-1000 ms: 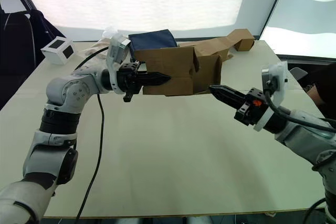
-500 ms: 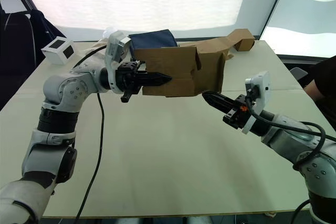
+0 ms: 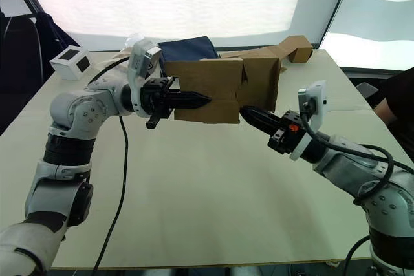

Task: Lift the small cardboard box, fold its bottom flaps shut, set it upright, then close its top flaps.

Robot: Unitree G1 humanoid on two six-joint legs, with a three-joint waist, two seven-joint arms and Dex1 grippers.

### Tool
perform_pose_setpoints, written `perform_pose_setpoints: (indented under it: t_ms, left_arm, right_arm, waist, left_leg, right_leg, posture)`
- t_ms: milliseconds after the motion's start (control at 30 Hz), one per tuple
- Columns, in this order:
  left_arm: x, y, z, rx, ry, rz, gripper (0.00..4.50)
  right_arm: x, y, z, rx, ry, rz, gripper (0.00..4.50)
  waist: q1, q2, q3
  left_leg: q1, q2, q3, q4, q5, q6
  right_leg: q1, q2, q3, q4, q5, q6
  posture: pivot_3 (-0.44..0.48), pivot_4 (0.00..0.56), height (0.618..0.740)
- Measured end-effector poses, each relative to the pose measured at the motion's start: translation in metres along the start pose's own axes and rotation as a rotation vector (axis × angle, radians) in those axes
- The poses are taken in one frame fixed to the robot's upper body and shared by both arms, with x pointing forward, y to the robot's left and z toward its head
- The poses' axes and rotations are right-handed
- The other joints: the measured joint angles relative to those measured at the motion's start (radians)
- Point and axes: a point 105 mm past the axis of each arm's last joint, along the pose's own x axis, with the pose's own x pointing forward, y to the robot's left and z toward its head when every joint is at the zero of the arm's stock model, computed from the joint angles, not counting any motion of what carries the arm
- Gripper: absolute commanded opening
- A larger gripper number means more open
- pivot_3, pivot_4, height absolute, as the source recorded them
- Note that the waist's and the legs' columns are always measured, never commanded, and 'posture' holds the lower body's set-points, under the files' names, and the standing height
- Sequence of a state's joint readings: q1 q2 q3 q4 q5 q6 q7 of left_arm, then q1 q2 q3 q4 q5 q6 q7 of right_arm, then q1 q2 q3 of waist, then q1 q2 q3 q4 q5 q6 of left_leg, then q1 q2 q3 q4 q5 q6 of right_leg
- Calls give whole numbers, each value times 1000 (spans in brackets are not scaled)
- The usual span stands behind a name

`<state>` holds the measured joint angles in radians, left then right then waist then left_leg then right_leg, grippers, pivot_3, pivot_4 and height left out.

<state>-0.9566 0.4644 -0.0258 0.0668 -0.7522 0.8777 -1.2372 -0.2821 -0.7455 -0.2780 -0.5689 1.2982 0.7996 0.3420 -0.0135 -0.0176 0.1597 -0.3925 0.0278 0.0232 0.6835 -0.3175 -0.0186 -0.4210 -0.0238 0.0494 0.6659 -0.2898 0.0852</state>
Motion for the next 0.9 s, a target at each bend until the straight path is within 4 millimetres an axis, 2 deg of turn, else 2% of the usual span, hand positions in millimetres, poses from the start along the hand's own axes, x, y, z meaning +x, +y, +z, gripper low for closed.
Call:
perform_pose_setpoints:
  t_ms: [167, 400, 733, 800, 900]
  left_arm:
    - [1, 0, 0, -1, -3, -5, 0]
    - [0, 1, 1, 6, -11, 0, 0]
    - [-6, 6, 2, 2, -26, 6, 0]
    - [-5, 7, 7, 21, -28, 7, 0]
    - [-3, 6, 17, 61, -33, 0, 0]
  right_arm:
    - [7, 5, 4, -31, 7, 44, 97]
    - [2, 7, 13, -94, 50, 58, 97]
    - [-27, 2, 56, -71, 2, 61, 97]
    - [-31, -3, 67, -68, -41, 39, 97]
    - [-39, -19, 95, -116, -159, -49, 97]
  waist:
    - [0, 0, 0]
    - [1, 0, 0]
    - [1, 0, 0]
    - [0, 0, 0]
    - [1, 0, 0]
  left_leg:
    - [0, 0, 0, 0, 0, 0]
    - [0, 0, 0, 0, 0, 0]
    - [0, 0, 0, 0, 0, 0]
    - [0, 0, 0, 0, 0, 0]
    - [0, 0, 0, 0, 0, 0]
  right_leg:
    - [0, 0, 0, 0, 0, 0]
    - [0, -1, 0, 0, 0, 0]
    - [0, -1, 0, 0, 0, 0]
    - [0, -1, 0, 0, 0, 0]
    - [0, -1, 0, 0, 0, 0]
  posture:
    - [0, 150, 740]
    - [0, 150, 740]
    - [0, 150, 740]
    - [0, 150, 740]
    - [0, 150, 740]
